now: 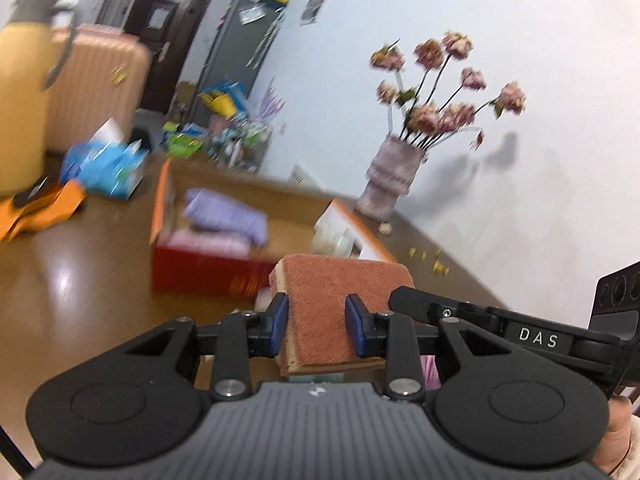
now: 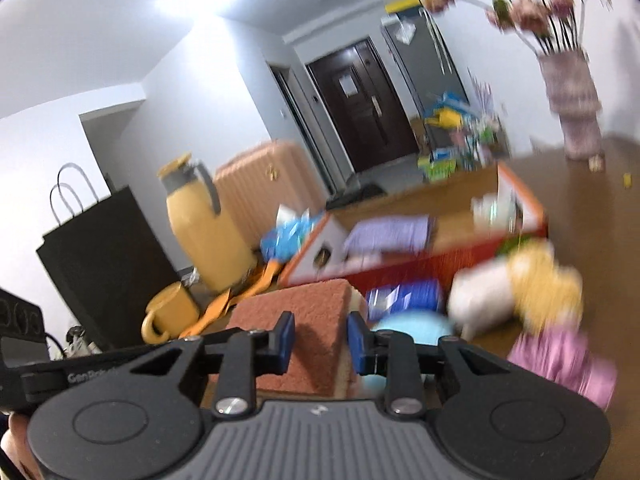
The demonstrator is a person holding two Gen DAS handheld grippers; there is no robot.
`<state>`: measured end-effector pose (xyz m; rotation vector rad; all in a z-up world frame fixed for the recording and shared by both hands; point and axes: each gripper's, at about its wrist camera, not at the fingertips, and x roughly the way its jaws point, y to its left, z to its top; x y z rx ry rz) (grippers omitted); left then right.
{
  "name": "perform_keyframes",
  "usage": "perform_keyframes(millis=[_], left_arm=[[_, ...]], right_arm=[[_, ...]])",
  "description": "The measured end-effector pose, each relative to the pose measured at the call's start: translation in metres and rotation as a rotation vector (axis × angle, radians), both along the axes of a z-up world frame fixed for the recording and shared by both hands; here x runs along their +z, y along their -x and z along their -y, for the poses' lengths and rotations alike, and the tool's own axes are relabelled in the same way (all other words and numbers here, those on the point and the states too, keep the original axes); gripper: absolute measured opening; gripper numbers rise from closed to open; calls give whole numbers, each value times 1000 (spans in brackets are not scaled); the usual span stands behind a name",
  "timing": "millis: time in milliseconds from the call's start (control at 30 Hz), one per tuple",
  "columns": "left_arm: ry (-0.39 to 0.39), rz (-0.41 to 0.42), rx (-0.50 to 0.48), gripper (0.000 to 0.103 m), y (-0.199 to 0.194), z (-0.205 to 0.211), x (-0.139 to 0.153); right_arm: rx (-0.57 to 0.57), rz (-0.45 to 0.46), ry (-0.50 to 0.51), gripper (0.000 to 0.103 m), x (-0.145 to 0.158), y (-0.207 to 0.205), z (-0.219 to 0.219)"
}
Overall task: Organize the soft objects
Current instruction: 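Grasp the brown sponge block with the right tool, then carry the brown sponge block into the box and open the right tool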
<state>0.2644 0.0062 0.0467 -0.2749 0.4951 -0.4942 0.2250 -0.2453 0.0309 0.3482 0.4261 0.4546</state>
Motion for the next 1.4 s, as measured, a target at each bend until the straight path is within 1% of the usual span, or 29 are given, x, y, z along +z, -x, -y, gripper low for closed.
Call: perform_keyframes(millis=[67, 167, 200, 300, 400, 467, 533, 567, 600, 667, 700, 800, 867, 900, 933, 967, 1067, 1133, 1167, 1200, 1233, 1300, 1333, 1400], left_arm=[[2, 17, -1, 31, -30, 6, 17], [0, 16, 1, 31, -83, 16, 35], [-5, 4, 6, 31, -102, 20, 38], [-18, -46, 15, 31, -163, 36, 41], [9, -146, 10, 31, -230, 53, 32], [0, -176, 9, 31, -263, 67, 23], [-25, -187, 8, 31, -296, 86, 8], [-18, -206, 13, 31, -308, 93, -1], [-22, -235, 11, 31, -323, 100, -11], [-15, -313, 11, 31, -348, 112, -33], [-31, -336, 14, 31, -355, 118, -41], [-126, -324, 15, 31, -362, 137, -52], [-151, -359, 12, 31, -365, 143, -58], [-155, -395, 6, 30, -367, 144, -63], [-150, -391, 14, 30, -367, 143, -65], [-144, -387, 17, 30, -367, 144, -65], [-117, -410, 32, 29, -368, 145, -65], [-103, -442, 39, 30, -375, 147, -66], [-92, -466, 48, 31, -379, 148, -65], [-89, -480, 60, 35, -384, 148, -65], [-96, -479, 70, 37, -387, 150, -65], [-128, -462, 89, 47, -391, 153, -66], [-146, -447, 90, 49, -391, 154, -68], [-144, -436, 92, 55, -391, 152, -70]], right_arm=[[-6, 33, 27, 28, 20, -22, 5], [-5, 62, 74, 28, 48, -69, 9], [-8, 62, 85, 28, 55, -89, 11], [-24, 12, 108, 28, 67, -150, 15], [-48, -47, 142, 28, 71, -215, 27], [-58, -75, 180, 28, 69, -252, 33], [-74, -110, 204, 28, 60, -289, 42], [-80, -118, 217, 28, 55, -303, 47], [-89, -127, 228, 28, 47, -319, 51], [-101, -179, 247, 28, 30, -349, 61], [-112, -208, 248, 28, 21, -360, 65], [-111, -276, 291, 28, -1, -377, 70], [-117, -310, 341, 28, -8, -383, 67], [-119, -332, 356, 27, -12, -385, 67], [-122, -372, 368, 26, -15, -390, 66], [-125, -378, 369, 25, -17, -388, 67], [-156, -398, 366, 23, -15, -389, 67], [-184, -382, 409, 21, -9, -389, 65], [-190, -393, 413, 21, -8, -391, 65], [-199, -413, 395, 21, -9, -395, 68], [-210, -431, 373, 19, -10, -400, 72], [-237, -420, 360, 19, -13, -405, 77], [-249, -410, 373, 18, -15, -406, 77], [-256, -395, 412, 18, -18, -406, 74]])
